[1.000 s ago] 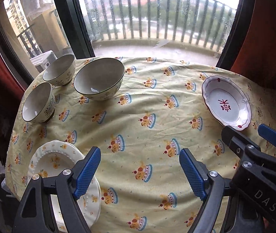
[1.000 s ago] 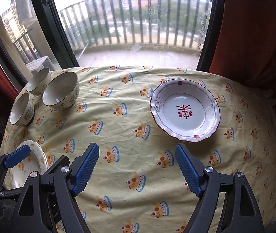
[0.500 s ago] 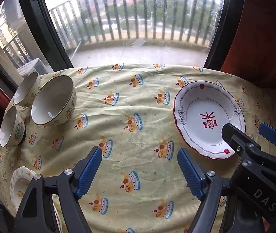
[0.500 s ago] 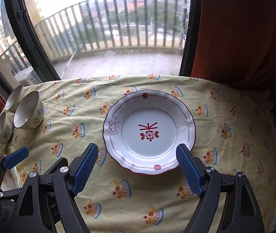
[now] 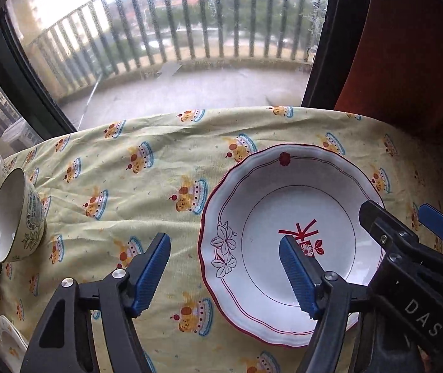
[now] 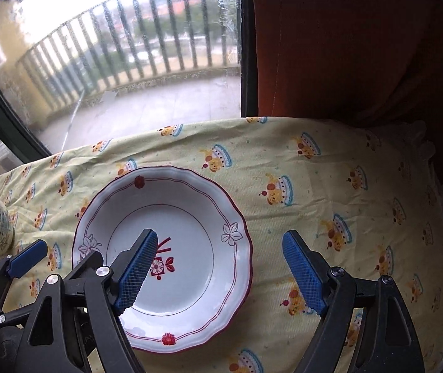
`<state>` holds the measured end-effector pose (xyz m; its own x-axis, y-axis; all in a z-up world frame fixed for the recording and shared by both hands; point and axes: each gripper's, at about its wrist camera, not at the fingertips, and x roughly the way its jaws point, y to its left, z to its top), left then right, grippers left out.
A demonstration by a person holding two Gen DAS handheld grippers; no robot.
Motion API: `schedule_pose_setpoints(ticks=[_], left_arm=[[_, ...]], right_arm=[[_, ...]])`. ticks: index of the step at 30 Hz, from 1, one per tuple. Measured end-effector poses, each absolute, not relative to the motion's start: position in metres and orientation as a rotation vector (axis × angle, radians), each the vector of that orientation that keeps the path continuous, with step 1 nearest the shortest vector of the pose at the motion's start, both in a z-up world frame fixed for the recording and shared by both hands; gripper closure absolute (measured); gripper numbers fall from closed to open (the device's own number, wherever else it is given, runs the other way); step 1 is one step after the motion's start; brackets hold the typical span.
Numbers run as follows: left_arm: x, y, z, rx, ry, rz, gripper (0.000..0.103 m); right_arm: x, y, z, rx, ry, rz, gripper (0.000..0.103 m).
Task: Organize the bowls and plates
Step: 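Move the right gripper toward the small red-rimmed dish, then close the right gripper on the rim of the red-rimmed dish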
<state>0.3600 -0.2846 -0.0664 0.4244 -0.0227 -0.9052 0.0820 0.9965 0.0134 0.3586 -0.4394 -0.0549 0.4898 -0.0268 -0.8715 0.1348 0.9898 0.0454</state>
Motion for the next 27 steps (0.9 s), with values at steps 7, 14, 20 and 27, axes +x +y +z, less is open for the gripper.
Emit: schedule_pose_setpoints(ticks=[7, 14, 20, 27], left_arm=[[0.372, -0.291, -0.089, 0.045, 1.159, -0.027, 0.031], [0.375, -0.293, -0.098, 0.056, 1.166, -0.022, 0.038], [0.374, -0.295, -0.097, 0.067, 1.173, -0.044, 0.042], [0.352, -0.277, -0.096, 0.059, 1.213, -0.016, 0.041]], right_arm=[[0.374, -0.448, -0.077, 0.125, 1.091, -0.107, 0.018], [0.382, -0.447, -0.094, 0.171, 1.140, -0.084, 0.032], [0.377, -0.446, -0.094, 0.210, 1.160, -0.073, 0.047], [0.360, -0.428, -0.094, 0.187, 1.201, -0.044, 0.047]])
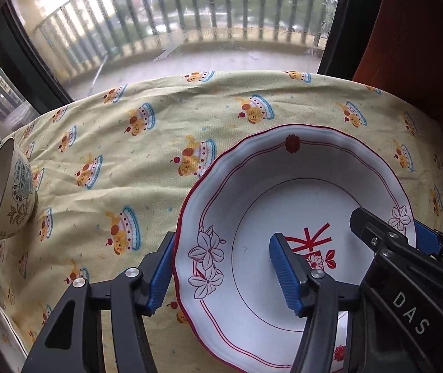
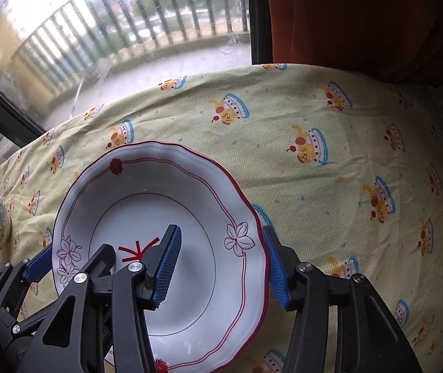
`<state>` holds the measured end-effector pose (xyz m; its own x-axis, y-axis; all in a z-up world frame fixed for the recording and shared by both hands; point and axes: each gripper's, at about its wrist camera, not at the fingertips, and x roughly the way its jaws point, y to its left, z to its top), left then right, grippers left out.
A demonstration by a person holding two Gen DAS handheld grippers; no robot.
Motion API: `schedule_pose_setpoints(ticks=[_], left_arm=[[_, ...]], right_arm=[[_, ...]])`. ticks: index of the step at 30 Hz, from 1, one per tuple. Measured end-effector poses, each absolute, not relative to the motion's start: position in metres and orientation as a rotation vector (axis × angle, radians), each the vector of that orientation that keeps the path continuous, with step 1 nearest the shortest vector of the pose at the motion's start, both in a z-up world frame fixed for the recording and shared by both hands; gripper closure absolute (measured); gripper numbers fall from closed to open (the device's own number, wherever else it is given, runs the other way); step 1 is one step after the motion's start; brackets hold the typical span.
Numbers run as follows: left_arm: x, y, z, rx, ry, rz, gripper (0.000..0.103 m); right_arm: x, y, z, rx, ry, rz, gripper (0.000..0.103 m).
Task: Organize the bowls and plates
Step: 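Close the right gripper on the rim of the red-rimmed dish, then lift the red-rimmed dish with the right gripper and carry it over the plate stack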
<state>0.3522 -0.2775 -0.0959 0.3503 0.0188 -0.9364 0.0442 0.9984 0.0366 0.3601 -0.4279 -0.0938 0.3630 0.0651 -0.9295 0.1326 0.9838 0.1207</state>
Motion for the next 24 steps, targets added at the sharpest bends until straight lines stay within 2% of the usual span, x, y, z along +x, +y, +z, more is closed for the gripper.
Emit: schedule_pose_setpoints(ticks=[22, 24], left_arm=[[0.242, -0.183, -0.096, 0.028, 1.297, 0.108, 0.041], [0.237, -0.177, -0.095, 0.002, 1.296, 0.121, 0.045]], right_arm=[[0.259, -0.320, -0.096, 0.103, 1.329, 0.150, 0.047], [0.253, -0.317, -0.095, 0.111, 1.327, 0.170, 0.047]])
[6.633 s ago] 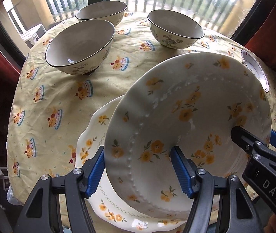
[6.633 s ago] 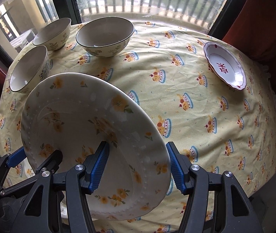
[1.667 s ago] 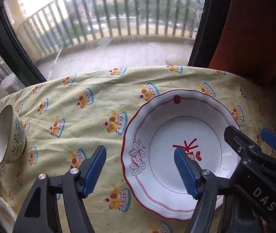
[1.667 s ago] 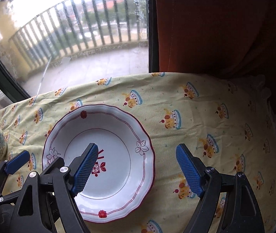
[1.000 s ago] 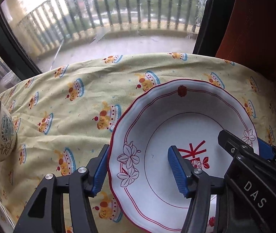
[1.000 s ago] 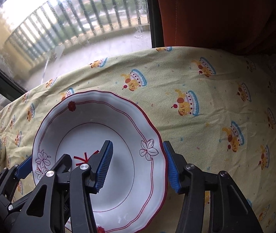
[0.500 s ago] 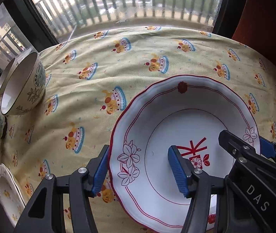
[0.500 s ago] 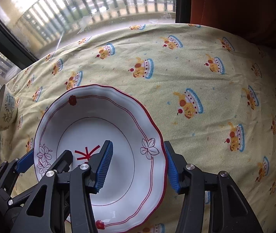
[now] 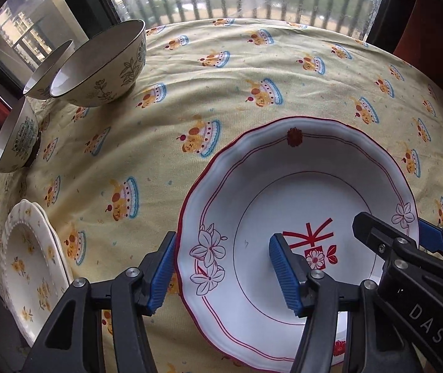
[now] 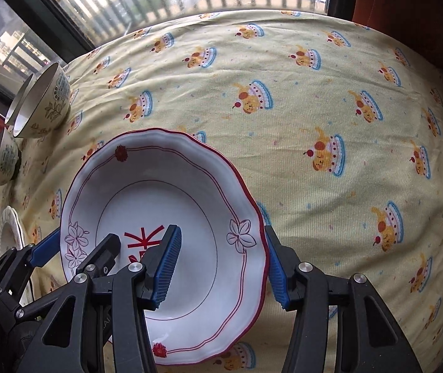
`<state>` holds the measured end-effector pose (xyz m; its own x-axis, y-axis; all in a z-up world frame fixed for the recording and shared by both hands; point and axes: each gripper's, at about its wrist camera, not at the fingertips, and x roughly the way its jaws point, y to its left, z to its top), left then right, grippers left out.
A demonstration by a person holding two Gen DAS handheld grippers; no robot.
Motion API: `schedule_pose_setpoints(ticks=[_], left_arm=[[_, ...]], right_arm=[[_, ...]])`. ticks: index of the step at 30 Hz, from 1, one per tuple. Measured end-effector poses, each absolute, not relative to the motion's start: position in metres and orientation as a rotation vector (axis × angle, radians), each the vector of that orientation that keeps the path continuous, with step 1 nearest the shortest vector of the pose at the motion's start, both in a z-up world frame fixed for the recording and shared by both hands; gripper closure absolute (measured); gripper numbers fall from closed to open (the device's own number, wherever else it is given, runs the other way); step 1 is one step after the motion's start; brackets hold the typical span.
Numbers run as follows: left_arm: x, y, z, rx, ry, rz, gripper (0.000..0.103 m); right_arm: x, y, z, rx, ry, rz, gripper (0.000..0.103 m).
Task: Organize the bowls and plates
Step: 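Lift the red-rimmed dish with the right gripper and carry it over the plate stack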
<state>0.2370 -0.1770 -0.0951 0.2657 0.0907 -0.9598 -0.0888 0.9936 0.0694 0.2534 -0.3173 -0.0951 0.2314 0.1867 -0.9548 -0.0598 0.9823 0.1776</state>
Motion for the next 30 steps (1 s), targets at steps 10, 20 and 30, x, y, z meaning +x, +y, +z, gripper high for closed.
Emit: schedule_pose_setpoints(ticks=[10, 20, 30], left_arm=[[0.229, -0.176, -0.096, 0.008, 1.274, 0.105, 0.044], [0.216, -0.156, -0.084, -0.038, 1.266, 0.084, 0.044], [0.191, -0.103, -0.053, -0.087, 1.226, 0.021, 0.044]], right_arm=[[0.249, -0.314, -0.095, -0.010, 1.298, 0.151, 0.062], [0.235, -0.294, -0.082, -0.039, 1.275, 0.070, 0.060], [0.209, -0.247, -0.047, -0.032, 1.236, -0.023, 0.060]])
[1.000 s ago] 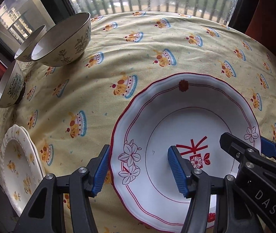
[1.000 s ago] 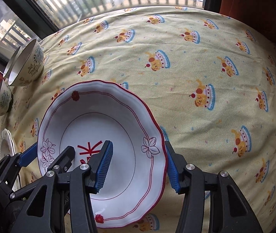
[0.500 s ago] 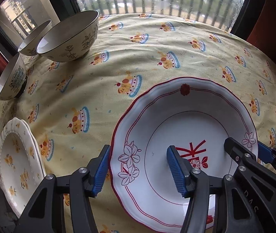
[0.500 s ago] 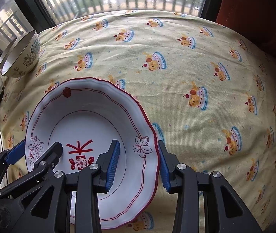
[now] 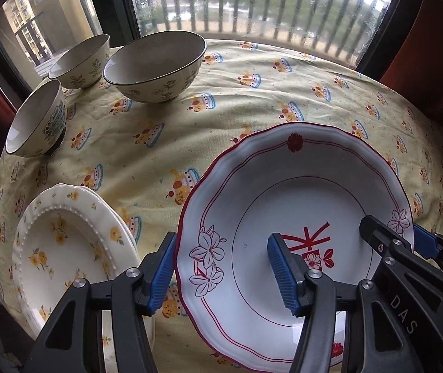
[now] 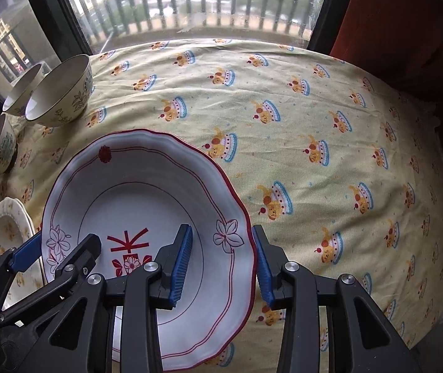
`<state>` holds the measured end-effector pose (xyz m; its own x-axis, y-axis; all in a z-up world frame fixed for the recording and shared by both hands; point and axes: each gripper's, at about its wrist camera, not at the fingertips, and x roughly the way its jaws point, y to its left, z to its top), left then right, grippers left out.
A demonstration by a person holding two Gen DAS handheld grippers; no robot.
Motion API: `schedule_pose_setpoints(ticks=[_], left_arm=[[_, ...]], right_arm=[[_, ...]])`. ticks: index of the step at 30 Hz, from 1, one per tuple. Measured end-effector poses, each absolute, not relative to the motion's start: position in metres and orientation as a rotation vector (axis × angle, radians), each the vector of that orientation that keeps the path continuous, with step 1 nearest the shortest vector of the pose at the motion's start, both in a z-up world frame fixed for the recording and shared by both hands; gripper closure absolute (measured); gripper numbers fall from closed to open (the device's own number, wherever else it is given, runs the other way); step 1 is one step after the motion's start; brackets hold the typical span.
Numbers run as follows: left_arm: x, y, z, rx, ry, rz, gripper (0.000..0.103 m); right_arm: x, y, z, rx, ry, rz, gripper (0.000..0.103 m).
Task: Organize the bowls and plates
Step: 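Lift the red-rimmed dish with the right gripper and carry it over the plate stack, then lower the red-rimmed dish onto the beaded-rim plate and open the right gripper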
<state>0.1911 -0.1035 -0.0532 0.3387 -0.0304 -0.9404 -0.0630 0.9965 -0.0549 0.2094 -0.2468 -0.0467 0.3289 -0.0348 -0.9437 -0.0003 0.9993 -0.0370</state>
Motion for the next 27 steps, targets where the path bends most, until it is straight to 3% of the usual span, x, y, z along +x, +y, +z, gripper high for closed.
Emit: schedule_pose_setpoints(ticks=[14, 27], left_arm=[[0.167, -0.009, -0.026, -0.134, 1.183, 0.023, 0.044], [0.150, 0.057, -0.047, -0.126, 1.241, 0.048, 0.044]], right_arm=[[0.184, -0.150, -0.013, -0.071, 1.223, -0.015, 0.060], [0.172, -0.078, -0.031, -0.062, 1.274, 0.015, 0.060]])
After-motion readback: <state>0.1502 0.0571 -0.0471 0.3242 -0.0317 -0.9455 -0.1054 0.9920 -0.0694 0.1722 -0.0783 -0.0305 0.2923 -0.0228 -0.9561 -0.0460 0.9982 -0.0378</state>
